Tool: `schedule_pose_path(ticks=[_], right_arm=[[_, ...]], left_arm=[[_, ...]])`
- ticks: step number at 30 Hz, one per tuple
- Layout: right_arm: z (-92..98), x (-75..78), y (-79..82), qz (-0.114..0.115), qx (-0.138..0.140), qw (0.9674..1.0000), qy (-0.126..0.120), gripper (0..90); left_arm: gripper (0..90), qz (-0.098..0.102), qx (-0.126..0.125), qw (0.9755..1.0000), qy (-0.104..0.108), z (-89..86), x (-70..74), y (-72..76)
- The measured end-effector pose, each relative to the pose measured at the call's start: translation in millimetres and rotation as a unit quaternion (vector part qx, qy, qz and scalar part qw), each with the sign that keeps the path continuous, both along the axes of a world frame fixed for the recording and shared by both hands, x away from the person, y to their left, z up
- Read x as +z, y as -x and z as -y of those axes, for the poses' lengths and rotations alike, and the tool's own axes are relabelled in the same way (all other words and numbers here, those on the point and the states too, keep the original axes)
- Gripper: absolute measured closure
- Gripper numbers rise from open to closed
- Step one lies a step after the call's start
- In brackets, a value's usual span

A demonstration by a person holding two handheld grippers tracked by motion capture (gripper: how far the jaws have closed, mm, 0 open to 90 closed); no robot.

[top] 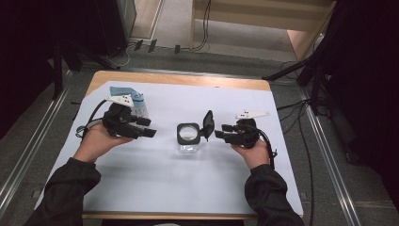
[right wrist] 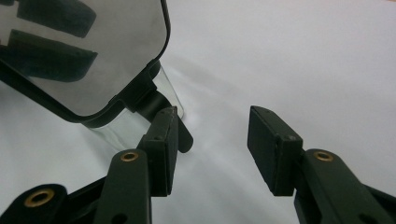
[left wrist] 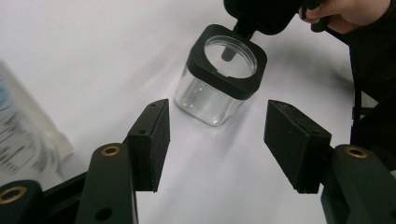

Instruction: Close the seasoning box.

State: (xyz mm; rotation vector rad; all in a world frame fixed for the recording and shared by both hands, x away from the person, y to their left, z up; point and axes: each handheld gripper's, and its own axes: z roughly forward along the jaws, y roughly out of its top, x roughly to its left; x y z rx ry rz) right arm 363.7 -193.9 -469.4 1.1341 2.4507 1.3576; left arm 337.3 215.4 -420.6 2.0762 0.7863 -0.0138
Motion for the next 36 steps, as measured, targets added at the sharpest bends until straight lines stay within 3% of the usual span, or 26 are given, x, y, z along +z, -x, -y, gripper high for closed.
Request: schedule_pose_path(ticks=[13, 21, 24, 33, 36], right_arm=[[-8.6, -1.5, -7.4, -0.002, 0.012, 0.9999, 0.003, 54.3], [-9.7, -1.0, -14.5, 0.001, 0.012, 0.9999, -0.005, 54.4], [-12.0, -1.8, -16.4, -0.001, 0.013, 0.9999, -0.006, 54.4], [-12.6, -3.0, -15.5, -0.003, 0.009, 1.0000, 0.001, 54.3], [-10.9, -2.7, -13.7, 0.000, 0.007, 1.0000, 0.004, 54.3]], left_arm=[[43.0, 0.001, 0.052, 0.9986, -0.002, -35.5, 3.2, 9.7], [43.4, 0.005, 0.086, 0.9962, -0.008, -60.7, 3.8, 14.3], [44.2, 0.004, 0.096, 0.9954, -0.001, -69.4, 1.5, 11.7], [43.8, 0.002, 0.118, 0.9929, -0.013, -88.6, -2.9, -5.8], [43.8, 0.006, 0.125, 0.9921, -0.006, -94.0, -1.9, -12.9]])
